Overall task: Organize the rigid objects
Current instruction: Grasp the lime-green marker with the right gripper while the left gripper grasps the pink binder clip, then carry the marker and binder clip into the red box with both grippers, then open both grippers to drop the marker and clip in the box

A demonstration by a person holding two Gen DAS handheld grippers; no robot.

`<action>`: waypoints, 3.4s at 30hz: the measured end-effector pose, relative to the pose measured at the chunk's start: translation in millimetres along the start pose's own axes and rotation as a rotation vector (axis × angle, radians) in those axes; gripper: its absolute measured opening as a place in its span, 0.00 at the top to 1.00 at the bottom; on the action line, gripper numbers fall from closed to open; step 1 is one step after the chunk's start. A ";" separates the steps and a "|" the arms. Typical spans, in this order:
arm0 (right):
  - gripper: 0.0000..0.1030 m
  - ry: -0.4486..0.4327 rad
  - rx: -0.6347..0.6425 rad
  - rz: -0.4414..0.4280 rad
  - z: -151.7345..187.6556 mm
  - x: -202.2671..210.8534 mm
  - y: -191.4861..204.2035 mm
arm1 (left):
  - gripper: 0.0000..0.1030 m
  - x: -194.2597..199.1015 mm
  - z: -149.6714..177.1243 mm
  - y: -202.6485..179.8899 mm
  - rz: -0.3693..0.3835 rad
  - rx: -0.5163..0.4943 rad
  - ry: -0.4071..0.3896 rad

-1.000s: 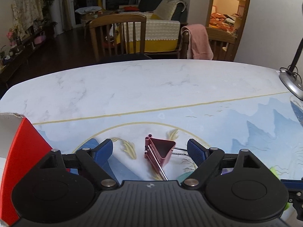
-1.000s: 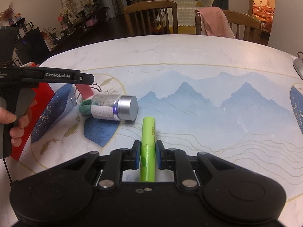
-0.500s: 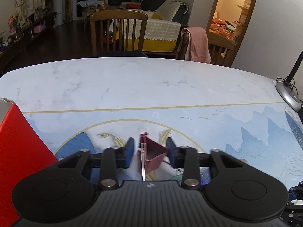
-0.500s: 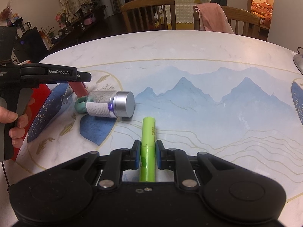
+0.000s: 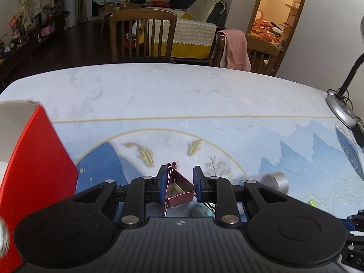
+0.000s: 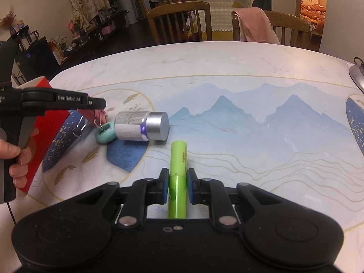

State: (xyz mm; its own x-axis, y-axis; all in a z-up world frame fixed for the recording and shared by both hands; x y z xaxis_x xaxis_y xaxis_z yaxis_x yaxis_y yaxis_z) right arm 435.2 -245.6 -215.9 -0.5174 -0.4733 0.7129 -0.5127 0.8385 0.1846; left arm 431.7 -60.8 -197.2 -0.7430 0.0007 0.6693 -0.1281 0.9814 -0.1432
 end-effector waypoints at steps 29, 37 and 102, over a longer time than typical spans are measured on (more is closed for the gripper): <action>0.85 -0.072 0.011 -0.085 -11.4 93.0 86.3 | 0.77 141.5 15.3 6.9 0.109 -0.005 -0.026; 0.85 -0.090 0.059 -0.114 -29.2 97.2 139.8 | 0.77 176.3 2.2 51.2 0.096 0.017 -0.051; 0.74 0.147 0.345 -0.078 -19.8 -96.4 354.6 | 0.77 112.4 5.6 286.9 -0.013 -0.023 0.132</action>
State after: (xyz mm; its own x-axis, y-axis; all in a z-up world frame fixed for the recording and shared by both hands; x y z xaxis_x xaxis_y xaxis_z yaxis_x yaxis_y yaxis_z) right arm 316.9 102.7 -205.8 -0.3766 -0.4670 0.8001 -0.7602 0.6494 0.0212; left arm 307.8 219.8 -167.1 -0.6485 0.0120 0.7611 -0.1210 0.9855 -0.1186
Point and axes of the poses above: each gripper's, at about its wrist camera, not at the fingertips, and x roughly against the way its jaws point, y to its left, z to its underside, the point moved 9 cm from there along -x, roughly the way its jaws point, and after that the axes turned 6 degrees about -y, right-handed, at the moved point
